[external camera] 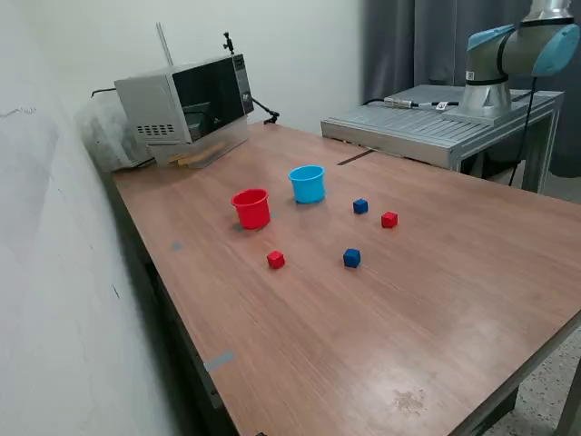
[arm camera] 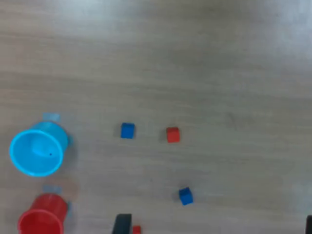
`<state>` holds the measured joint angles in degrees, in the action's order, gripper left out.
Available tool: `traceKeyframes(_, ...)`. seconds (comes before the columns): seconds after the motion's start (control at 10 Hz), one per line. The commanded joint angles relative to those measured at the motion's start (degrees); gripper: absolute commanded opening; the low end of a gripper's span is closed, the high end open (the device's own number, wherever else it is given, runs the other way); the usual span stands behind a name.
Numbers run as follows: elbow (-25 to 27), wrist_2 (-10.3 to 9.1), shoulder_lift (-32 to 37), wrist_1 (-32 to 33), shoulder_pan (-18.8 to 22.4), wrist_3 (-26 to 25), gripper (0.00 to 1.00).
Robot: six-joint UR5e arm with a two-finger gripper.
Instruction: Place red objects in the red bin, and blue objects in the blue bin.
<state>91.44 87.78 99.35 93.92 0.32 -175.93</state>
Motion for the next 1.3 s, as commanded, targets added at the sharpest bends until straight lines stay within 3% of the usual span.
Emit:
traceKeyframes(0.0,-2.59,-0.41,-5.89,4.32,0.11,-0.20,1.00)
traceKeyframes(0.1,-2.06,-0.50,-7.75,7.48,0.38,-0.20,1.00)
traceKeyframes(0.7,17.86,-0.50,-20.31,32.85,2.48,-0.20,1.00)
traceKeyframes(0.8,19.46,-0.41,-22.16,36.30,2.58,0.06,1.00)
traceKeyframes(1.2,19.66,-0.24,-25.33,39.15,8.45,0.85,1.00)
